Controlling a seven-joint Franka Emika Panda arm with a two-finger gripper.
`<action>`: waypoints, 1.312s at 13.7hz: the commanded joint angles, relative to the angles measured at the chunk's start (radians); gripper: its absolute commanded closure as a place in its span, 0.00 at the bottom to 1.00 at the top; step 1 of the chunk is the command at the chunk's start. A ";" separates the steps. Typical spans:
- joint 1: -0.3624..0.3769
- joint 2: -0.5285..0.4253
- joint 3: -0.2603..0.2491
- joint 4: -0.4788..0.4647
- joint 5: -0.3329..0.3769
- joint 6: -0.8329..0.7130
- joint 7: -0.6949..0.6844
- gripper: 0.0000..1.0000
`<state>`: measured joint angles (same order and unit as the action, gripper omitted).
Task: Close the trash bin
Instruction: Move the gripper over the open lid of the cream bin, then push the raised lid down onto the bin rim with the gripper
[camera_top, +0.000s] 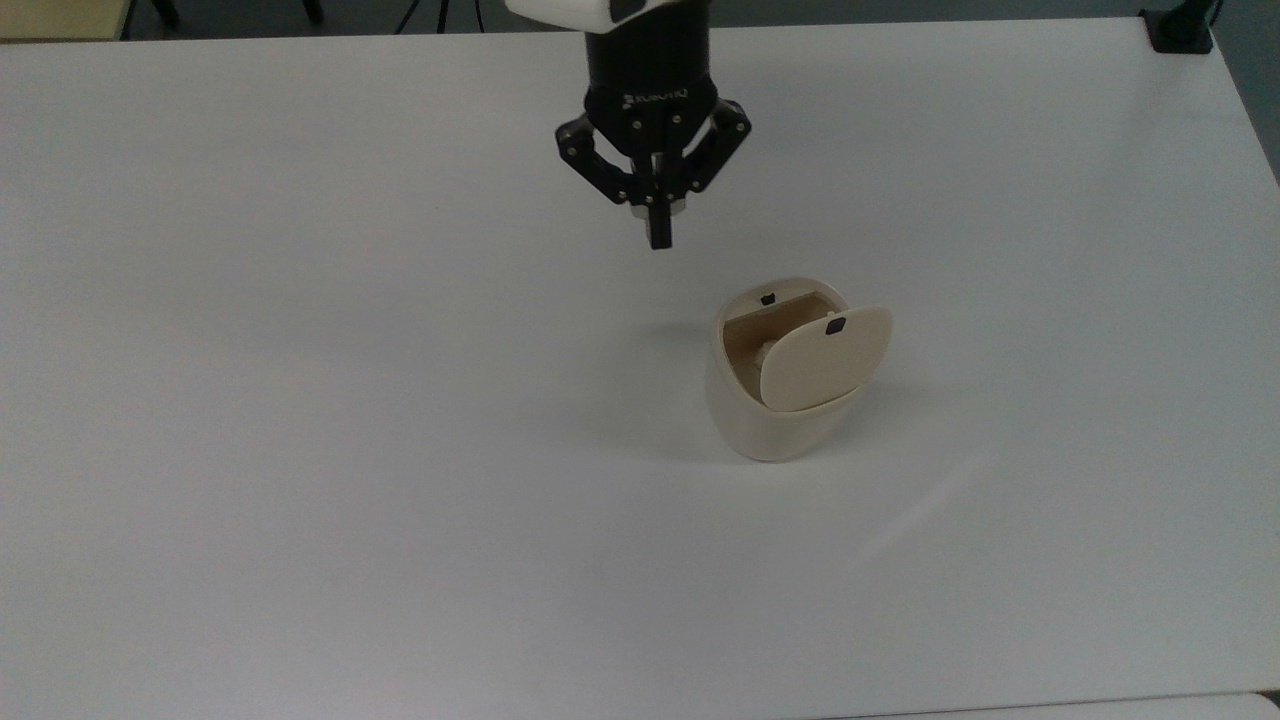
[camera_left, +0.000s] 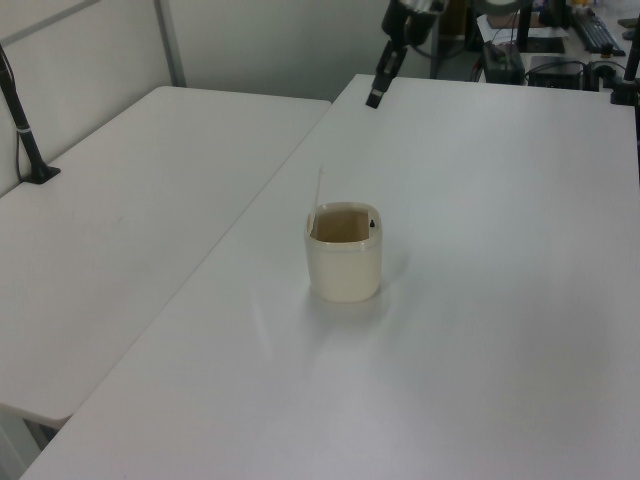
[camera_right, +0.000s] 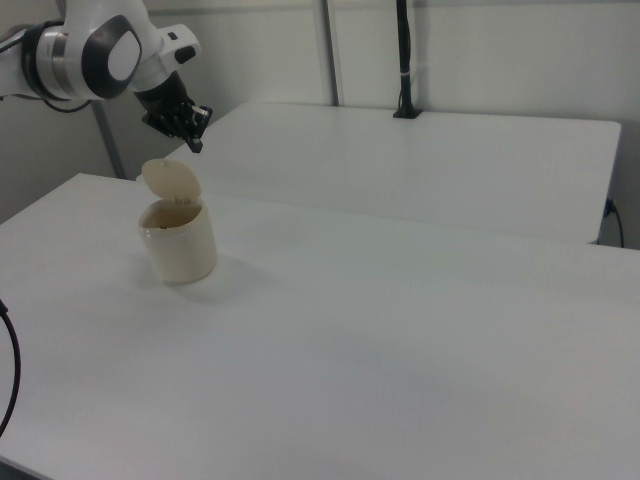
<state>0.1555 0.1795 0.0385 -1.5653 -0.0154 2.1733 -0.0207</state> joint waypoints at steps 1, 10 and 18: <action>0.068 0.061 -0.011 0.017 0.012 0.164 -0.007 1.00; 0.151 0.169 -0.011 0.017 -0.043 0.395 0.002 1.00; 0.151 0.166 -0.009 0.007 -0.035 0.283 -0.079 1.00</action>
<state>0.2956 0.3474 0.0397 -1.5586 -0.0507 2.5162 -0.0734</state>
